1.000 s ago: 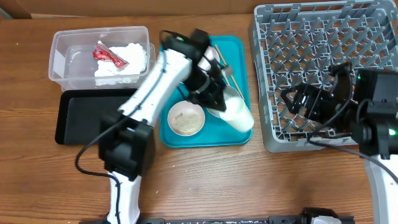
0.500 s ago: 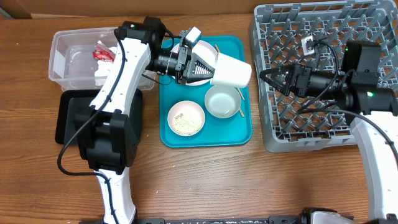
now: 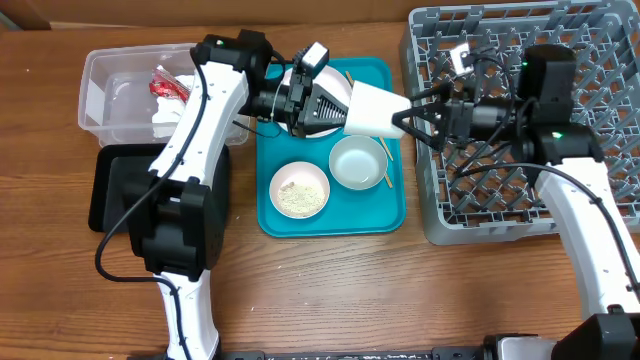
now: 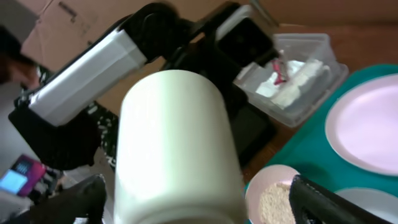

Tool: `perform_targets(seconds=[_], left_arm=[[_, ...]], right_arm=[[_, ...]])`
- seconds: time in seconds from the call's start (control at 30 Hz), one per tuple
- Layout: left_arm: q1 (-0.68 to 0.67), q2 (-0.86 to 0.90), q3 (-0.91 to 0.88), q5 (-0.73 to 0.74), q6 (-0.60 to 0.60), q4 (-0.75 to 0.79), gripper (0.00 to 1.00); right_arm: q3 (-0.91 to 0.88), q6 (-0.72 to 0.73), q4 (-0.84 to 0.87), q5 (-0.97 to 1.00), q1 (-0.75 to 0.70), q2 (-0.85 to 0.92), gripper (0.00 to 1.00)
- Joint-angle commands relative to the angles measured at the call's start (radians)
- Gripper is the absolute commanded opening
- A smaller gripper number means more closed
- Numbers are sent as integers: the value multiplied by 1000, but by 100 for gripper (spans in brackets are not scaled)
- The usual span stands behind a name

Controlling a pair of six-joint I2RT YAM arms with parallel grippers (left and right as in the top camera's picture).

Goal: Sort waste into correct bins and load items into the dishwasher

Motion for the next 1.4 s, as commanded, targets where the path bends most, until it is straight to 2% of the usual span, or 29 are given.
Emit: perform_targets(seconds=[0.0, 0.27, 0.43, 0.47, 0.57, 0.67, 0.77, 0.83, 0.93, 1.0, 1.1, 1.23, 1.37], left_arm=[[-13, -23, 23, 41, 27, -2, 4], [-14, -23, 23, 41, 31, 1, 4], [-14, -23, 23, 40, 31, 6, 5], [-14, -23, 23, 40, 31, 6, 10], [-10, -23, 23, 41, 31, 12, 34], [10, -23, 25, 41, 27, 39, 52], [51, -23, 51, 41, 27, 58, 58], [83, -23, 91, 25, 27, 58, 58], [122, -23, 193, -109, 25, 45, 59], [133, -23, 289, -279, -4, 23, 59], [122, -23, 454, -616, -56, -8, 61], [74, -23, 591, -976, -122, -21, 64], [21, -23, 609, -1188, -158, -23, 66]], right_arm=[[24, -8, 20, -31, 37, -4, 88], [24, 0, 20, -31, 42, -4, 72], [24, 7, 20, -31, 42, -4, 66], [24, 7, 19, -30, 42, -4, 65], [24, 19, 19, -27, 23, -5, 60], [24, 67, 10, -24, -21, -5, 58], [24, 98, -63, 41, -80, -11, 56], [24, 98, -154, 140, -120, -26, 55], [31, 102, -325, 367, -159, -71, 55], [57, 130, -462, 551, -165, -105, 56], [133, 183, -666, 799, -156, -139, 56], [226, 260, -865, 986, -140, -140, 56], [238, 313, -980, 1092, -121, -134, 56]])
